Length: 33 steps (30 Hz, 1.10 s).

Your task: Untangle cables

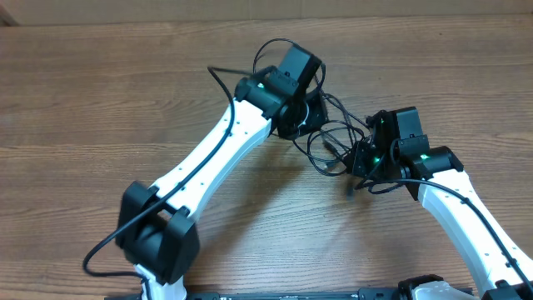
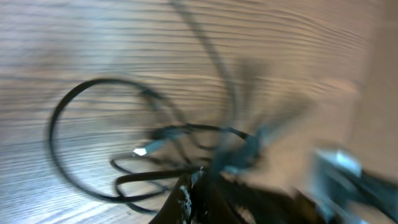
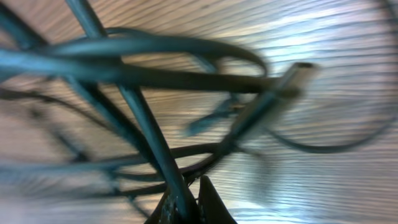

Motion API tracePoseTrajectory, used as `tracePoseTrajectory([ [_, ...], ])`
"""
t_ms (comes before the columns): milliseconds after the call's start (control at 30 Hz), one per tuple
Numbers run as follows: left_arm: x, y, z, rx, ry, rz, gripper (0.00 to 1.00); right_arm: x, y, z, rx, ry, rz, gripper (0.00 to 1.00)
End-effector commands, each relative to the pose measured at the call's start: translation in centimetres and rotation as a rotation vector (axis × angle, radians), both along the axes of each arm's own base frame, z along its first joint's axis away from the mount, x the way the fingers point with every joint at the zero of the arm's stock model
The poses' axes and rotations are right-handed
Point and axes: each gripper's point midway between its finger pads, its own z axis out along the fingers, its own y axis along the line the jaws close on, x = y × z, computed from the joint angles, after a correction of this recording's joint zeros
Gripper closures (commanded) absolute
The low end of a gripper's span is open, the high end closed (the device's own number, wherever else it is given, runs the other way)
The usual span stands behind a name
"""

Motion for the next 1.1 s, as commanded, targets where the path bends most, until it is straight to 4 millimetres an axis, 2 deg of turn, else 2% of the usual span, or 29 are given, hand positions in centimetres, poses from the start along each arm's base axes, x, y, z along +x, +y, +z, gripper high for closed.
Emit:
tracePoseTrajectory([
  [0,-0.7,0.0,8.0,-0.101,-0.223,-0.164,0.96,0.4,-3.4,-0.6,-0.165,-0.005,-0.125,0.96],
  [133,-2.1,2.2,10.5,-0.061,-0.329,-0.258,0.96,0.6,-6.2,-0.7,-0.258,-0.003,-0.252,0.96],
  [300,-4.3,5.5,11.6,0.009,-0.370,-0.350,0.96,1.1,-8.0,-0.6,-0.260,-0.011,-0.313,0.96],
  [367,-5.2,5.8,12.3,-0.010,-0.386,-0.404,0.96,1.3,-8.9,-0.5,-0.275,-0.016,-0.344,0.96],
  [500,-7.1,5.3,14.5,-0.113,-0.488,-0.583,0.96,1.4,-12.5,-0.2,-0.359,-0.026,-0.479,0.96],
  [667,-6.6,6.6,14.5,-0.084,-0.532,-0.609,0.96,1.1,-15.4,-0.3,-0.331,-0.006,-0.612,0.96],
  [733,-6.1,7.5,14.2,-0.061,-0.520,-0.581,0.96,1.2,-15.0,-0.4,-0.267,0.008,-0.602,0.96],
  [800,-5.7,8.0,14.0,-0.047,-0.505,-0.548,0.95,1.4,-13.4,-0.5,-0.174,0.023,-0.546,0.96],
  [933,-4.5,8.8,13.0,0.003,-0.451,-0.457,0.79,2.2,-9.2,0.3,-0.020,-0.031,-0.270,0.96],
  [1000,-4.1,8.8,12.2,0.025,-0.423,-0.429,0.64,2.5,-6.4,1.5,0.100,-0.082,-0.110,0.96],
  [1067,-3.8,8.7,11.6,0.022,-0.392,-0.410,0.59,2.6,-5.2,2.2,0.158,-0.112,-0.050,0.96],
])
